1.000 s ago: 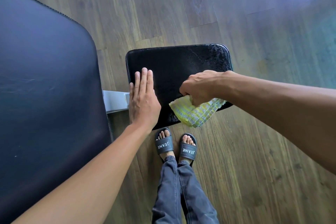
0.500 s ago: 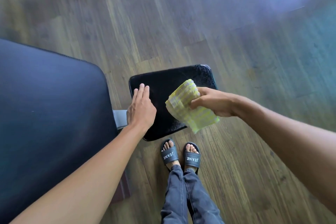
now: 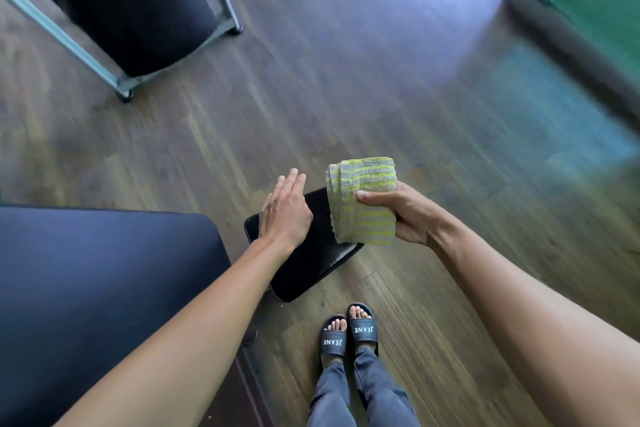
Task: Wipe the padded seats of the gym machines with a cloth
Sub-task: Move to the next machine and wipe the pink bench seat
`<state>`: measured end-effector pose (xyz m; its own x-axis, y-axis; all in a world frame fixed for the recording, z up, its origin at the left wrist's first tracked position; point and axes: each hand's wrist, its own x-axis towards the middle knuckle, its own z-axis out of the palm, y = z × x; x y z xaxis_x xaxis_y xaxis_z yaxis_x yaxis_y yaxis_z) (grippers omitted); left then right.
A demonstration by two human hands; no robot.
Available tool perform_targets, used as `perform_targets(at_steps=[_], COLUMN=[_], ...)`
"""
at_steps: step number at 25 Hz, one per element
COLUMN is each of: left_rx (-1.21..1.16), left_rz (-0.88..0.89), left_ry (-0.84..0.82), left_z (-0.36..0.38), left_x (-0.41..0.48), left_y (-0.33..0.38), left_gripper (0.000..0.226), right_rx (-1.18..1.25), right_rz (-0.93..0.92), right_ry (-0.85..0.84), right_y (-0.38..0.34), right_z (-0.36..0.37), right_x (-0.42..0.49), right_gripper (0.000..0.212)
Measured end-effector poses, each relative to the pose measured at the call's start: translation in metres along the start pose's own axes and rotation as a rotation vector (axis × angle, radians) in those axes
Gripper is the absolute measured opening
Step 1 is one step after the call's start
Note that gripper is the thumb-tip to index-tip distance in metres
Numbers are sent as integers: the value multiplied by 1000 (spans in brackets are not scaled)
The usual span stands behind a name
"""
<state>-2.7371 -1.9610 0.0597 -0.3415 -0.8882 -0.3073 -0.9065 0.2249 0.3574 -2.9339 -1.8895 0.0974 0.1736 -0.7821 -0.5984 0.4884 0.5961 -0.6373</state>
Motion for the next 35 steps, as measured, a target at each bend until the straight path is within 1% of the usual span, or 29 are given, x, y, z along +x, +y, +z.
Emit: perform_targets(at_steps=[3, 5, 7, 11, 17, 23, 26, 27, 28, 30, 32, 33, 35], left_rx=[57, 97, 126, 251, 332, 371, 399, 412, 425, 460, 504, 522, 580], left_rz=[111, 190, 293, 527, 899, 1248, 1447, 1511, 1577, 1724, 1857, 1917, 2032], left_ry=[-24, -36, -33, -98, -184, -269, -339, -369, -396, -457, -517, -549, -612], left_z=[-27, -43, -51, -43, 10, 92, 138, 154, 169, 200, 227, 239, 263], left_x=[-11, -22, -34, -75, -178, -339, -445, -480, -513, -583, -647, -677, -743], left_y=[33, 63, 99, 184, 326, 456, 504, 516, 525, 541, 546, 546, 542], left_gripper=[57, 54, 50, 47, 43, 35, 20, 17, 18, 27, 31, 33, 39], right_rx=[-132, -149, -147, -49, 173, 377, 539, 591, 647, 776, 896, 947, 1050], right_rz=[-105, -164, -203, -262, -319, -373, -426, -436, -440, -468, -500, -516, -557], right_ry=[242, 391, 504, 731, 1093, 1457, 1594, 1636, 1676, 1762, 1846, 1891, 1981], right_y=[-11, -15, -15, 4, 77, 184, 254, 279, 306, 363, 416, 442, 496], right_z=[0, -3, -9, -36, -97, -148, -156, -154, -153, -141, -124, -115, -95], right_x=[-36, -68, -103, -187, -344, -533, -624, -652, -677, -727, -765, -780, -808], right_gripper=[26, 23, 24, 33, 29, 29, 17, 16, 20, 33, 37, 32, 13])
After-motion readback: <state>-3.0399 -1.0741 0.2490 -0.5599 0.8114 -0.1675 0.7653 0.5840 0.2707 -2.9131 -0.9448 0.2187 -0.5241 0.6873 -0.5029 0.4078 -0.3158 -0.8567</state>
